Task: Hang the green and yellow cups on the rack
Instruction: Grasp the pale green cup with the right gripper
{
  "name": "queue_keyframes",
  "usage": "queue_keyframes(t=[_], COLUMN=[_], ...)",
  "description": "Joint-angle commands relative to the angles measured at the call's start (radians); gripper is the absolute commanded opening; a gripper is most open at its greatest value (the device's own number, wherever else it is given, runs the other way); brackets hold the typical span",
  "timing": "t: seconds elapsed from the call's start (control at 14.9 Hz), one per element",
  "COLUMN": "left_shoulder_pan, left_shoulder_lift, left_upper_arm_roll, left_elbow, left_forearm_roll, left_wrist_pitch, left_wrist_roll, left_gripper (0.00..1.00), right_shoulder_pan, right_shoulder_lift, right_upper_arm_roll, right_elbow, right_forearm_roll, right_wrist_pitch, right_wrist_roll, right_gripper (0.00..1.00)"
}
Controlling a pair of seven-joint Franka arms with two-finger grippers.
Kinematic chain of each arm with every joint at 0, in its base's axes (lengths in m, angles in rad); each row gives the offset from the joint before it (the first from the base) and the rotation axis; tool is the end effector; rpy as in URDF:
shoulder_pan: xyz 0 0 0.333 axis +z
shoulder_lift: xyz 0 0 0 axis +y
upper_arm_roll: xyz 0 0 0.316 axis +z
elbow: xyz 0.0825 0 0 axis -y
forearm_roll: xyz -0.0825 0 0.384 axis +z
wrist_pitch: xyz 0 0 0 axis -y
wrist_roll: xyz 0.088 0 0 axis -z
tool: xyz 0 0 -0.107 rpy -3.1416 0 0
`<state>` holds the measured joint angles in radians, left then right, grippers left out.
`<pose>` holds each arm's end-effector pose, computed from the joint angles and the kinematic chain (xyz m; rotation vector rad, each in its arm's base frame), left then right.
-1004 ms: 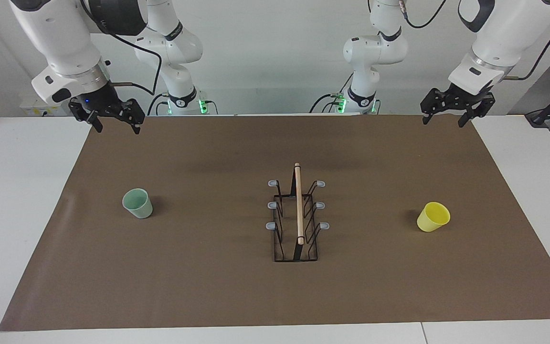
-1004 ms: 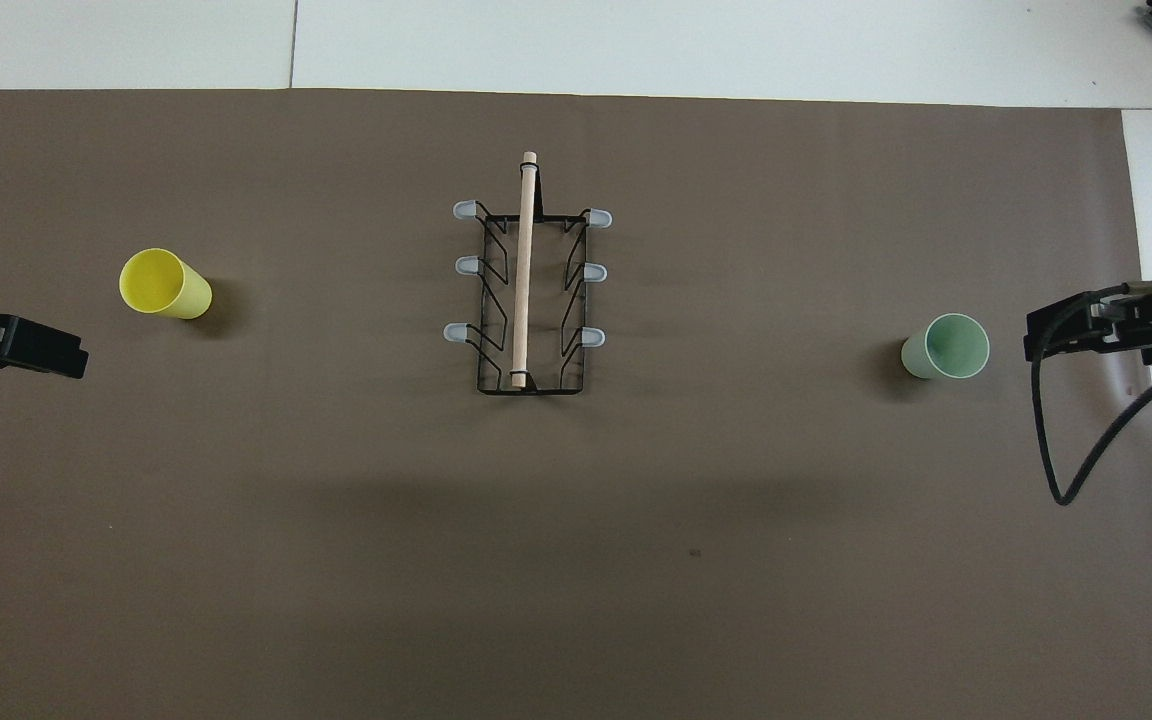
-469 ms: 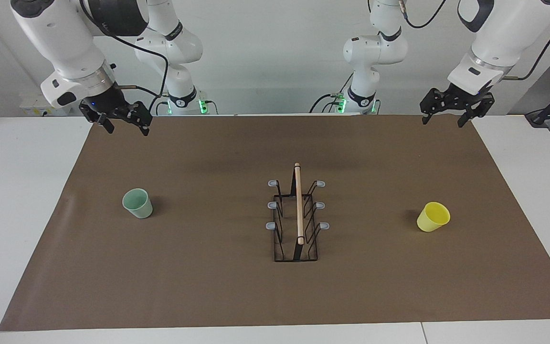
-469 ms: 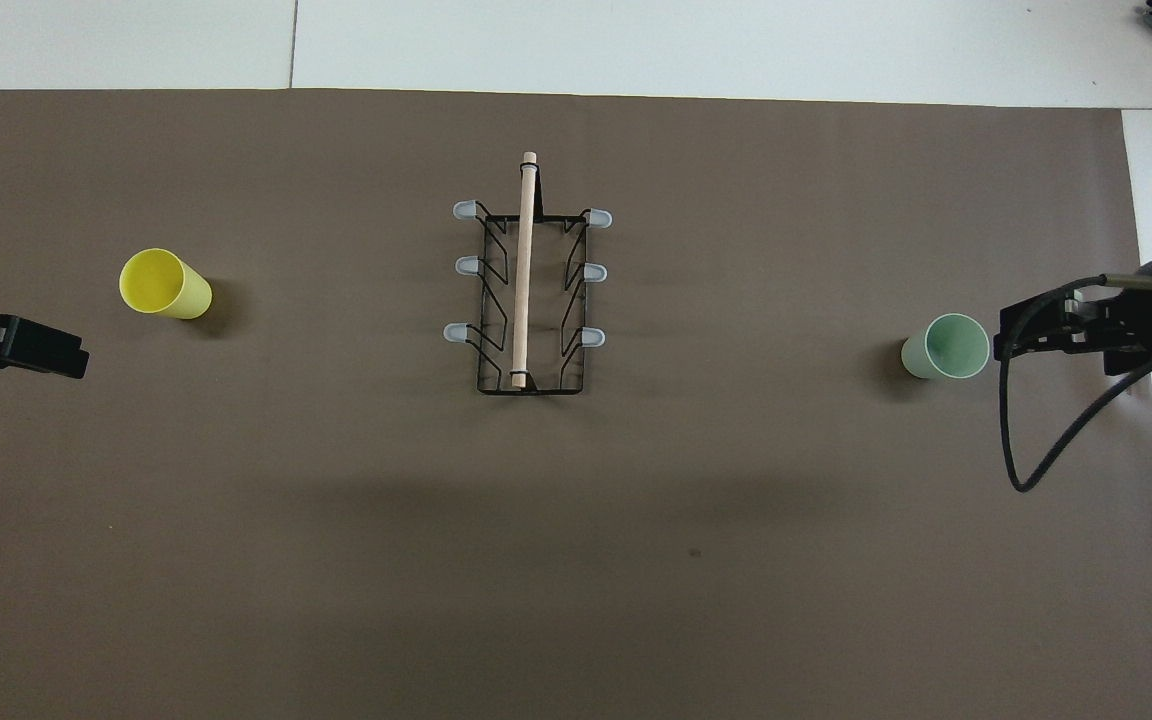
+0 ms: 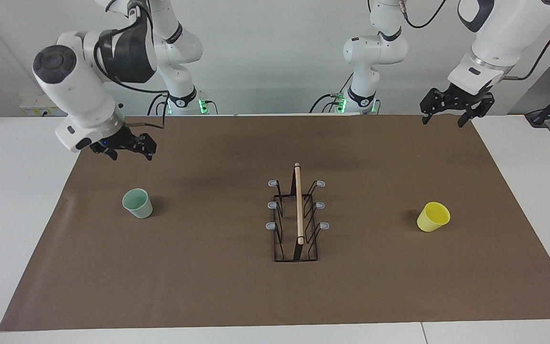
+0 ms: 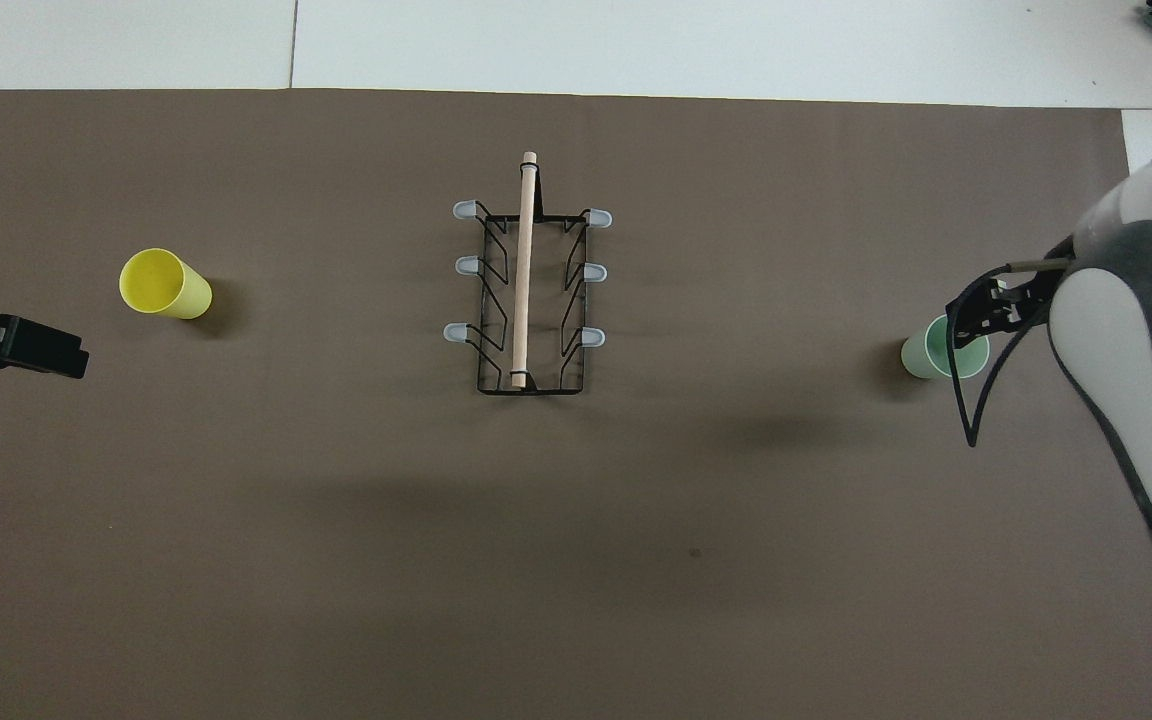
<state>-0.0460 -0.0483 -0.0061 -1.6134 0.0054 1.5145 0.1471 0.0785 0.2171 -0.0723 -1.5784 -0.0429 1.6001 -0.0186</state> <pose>0.5325 -0.0272 0.6260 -3.1218 0.3117 0.0797 0.6068 0.0029 0.4971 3.0695 0.0467 -0.3006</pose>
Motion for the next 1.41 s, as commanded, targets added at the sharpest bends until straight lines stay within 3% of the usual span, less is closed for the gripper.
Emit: queue_keyframes(t=[0.0,0.2,0.47,0.74,1.14,1.34], left_shoulder_pan=[-0.012,-0.011,-0.006,0.000,0.008,0.067], left_shoulder_lift=[-0.024,-0.024,-0.027,-0.025,-0.002,0.056], left_upper_arm_roll=[0.005,0.000,-0.002,-0.002,0.008,0.009], left_elbow=[-0.026,-0.028,-0.034,-0.037,-0.028,0.013], left_forearm_roll=[-0.010,-0.012,-0.012,-0.012,-0.016,-0.067], left_wrist_pitch=[0.013,0.009,0.003,0.015,0.042,0.052], left_wrist_roll=[0.005,0.005,0.008,0.009,0.016,0.011], left_gripper=[1.00,1.00,1.00,1.00,1.00,1.00], right_shoulder_pan=[-0.008,0.004,0.050,0.115,0.161,0.159], right_shoulder_lift=[0.154,0.241,0.350,0.347,0.259,0.243], right_upper_arm_roll=[0.008,0.009,0.113,0.124,0.124,0.124], right_elbow=[0.104,0.113,0.135,-0.007,-0.262,-0.351], right_forearm_roll=[-0.035,-0.108,-0.403,-0.619,-0.850,-0.966], right_wrist_pitch=[0.038,0.063,0.086,0.124,0.181,0.222], right_wrist_roll=[-0.162,-0.315,-0.412,-0.540,-0.678,-0.689], right_gripper=[1.00,1.00,1.00,1.00,1.00,1.00])
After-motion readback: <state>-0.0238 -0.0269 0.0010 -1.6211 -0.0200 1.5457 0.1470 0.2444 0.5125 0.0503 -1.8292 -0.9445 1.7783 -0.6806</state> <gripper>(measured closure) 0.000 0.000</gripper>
